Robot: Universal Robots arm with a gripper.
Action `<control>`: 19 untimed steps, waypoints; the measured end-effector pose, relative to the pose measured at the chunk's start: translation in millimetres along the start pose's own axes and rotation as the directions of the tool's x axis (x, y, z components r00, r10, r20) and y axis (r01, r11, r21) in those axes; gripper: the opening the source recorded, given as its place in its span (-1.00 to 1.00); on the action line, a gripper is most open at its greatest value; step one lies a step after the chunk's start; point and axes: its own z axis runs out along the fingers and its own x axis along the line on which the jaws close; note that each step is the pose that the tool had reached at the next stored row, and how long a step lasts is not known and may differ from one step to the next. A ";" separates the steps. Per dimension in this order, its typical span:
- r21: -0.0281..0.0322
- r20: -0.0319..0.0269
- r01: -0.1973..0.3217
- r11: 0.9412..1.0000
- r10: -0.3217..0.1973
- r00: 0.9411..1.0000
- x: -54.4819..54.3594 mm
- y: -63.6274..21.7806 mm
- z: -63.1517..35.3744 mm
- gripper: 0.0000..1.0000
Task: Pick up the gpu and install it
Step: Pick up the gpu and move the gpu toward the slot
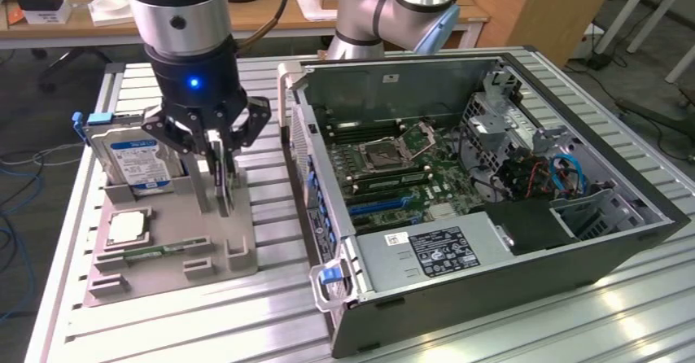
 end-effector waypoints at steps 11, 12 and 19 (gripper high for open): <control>0.000 0.000 0.000 1.000 0.000 1.000 -0.2 0.2 -5.1 -0.47; 0.000 0.000 0.000 1.000 0.000 1.000 -0.2 0.2 -5.5 -0.47; 0.000 0.000 0.000 1.000 0.000 1.000 -0.2 0.3 -7.9 -0.47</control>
